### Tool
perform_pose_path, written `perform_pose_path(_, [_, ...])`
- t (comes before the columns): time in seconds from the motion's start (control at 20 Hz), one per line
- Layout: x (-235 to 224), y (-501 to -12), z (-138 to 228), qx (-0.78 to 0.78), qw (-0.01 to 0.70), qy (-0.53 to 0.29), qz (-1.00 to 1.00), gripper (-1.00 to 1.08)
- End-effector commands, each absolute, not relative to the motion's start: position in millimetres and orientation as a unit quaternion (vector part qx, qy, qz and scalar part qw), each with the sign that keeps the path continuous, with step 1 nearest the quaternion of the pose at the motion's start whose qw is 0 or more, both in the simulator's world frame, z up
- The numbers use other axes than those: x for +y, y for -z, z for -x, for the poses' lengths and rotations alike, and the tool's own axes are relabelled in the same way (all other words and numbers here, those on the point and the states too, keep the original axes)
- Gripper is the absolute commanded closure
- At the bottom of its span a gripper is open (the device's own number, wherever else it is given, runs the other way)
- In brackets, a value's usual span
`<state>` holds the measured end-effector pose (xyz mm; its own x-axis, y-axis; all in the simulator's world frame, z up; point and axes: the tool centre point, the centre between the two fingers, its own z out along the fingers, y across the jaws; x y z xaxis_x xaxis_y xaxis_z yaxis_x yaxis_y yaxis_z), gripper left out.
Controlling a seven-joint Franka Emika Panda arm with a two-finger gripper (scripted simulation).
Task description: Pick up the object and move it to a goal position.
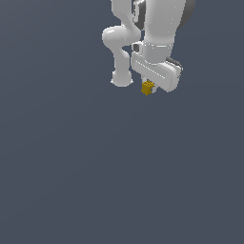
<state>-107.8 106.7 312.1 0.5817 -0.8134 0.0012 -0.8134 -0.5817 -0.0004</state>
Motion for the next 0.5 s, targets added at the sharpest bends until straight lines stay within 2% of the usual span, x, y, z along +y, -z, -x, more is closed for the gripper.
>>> perform_pose_path(0.0, [108,-331,114,-0.457,0.001,0.0,-0.889,1.08])
perform_pose_path(0.45, [112,-372,127,-0.457,0.0,0.0,-0.889,1.08])
